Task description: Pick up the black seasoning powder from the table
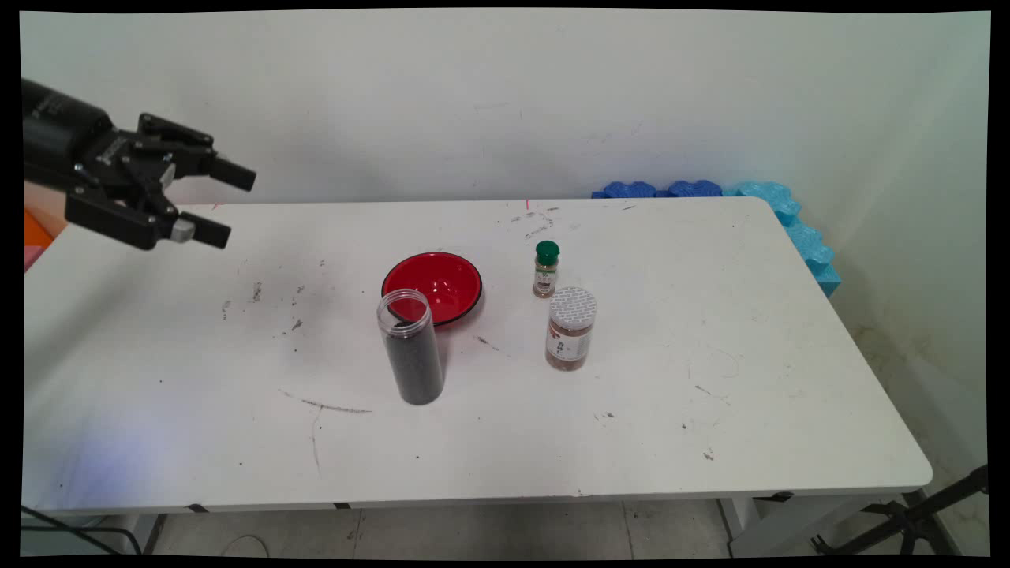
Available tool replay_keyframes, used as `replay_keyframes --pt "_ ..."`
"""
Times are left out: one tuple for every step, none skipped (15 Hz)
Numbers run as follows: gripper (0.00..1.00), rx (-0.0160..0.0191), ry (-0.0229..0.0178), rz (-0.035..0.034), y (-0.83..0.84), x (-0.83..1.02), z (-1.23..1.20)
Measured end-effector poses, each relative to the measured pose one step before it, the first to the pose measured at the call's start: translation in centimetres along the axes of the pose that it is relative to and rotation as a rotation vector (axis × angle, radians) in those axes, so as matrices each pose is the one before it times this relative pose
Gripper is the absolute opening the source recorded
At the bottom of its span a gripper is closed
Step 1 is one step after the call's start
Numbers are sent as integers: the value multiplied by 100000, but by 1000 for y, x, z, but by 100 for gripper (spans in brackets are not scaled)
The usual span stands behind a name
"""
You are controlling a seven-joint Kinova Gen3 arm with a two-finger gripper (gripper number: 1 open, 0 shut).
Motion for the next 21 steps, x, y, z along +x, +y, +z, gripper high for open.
replay_keyframes --pt "100 432 -443 -473 96 -403 -37" --pt "100 331 -300 -319 63 -297 -3" --pt "100 510 -345 -468 108 -453 18" --pt "100 547 -373 -412 116 -450 56" --pt "100 810 -722 -542 158 -634 168" --pt "100 753 -530 -352 110 -495 180" --pt "100 495 -414 -156 78 -320 152" --pt "100 795 -468 -196 105 -474 283" --pt "100 717 -459 -94 114 -449 344" --pt "100 701 -419 -39 165 -553 602" --pt "100 449 -127 -5 167 -431 488" --pt "100 245 -120 59 115 -275 353" --pt "100 352 59 -4 185 -427 555" --pt "100 335 158 8 205 -477 686" --pt "100 271 128 -6 198 -468 749" --pt "100 214 129 -11 202 -418 642" --pt "100 241 44 112 222 -451 773" --pt "100 267 -27 299 213 -405 806" --pt "100 188 86 144 161 -282 737" --pt "100 106 75 103 100 -153 478" --pt "100 175 97 78 134 -203 760"
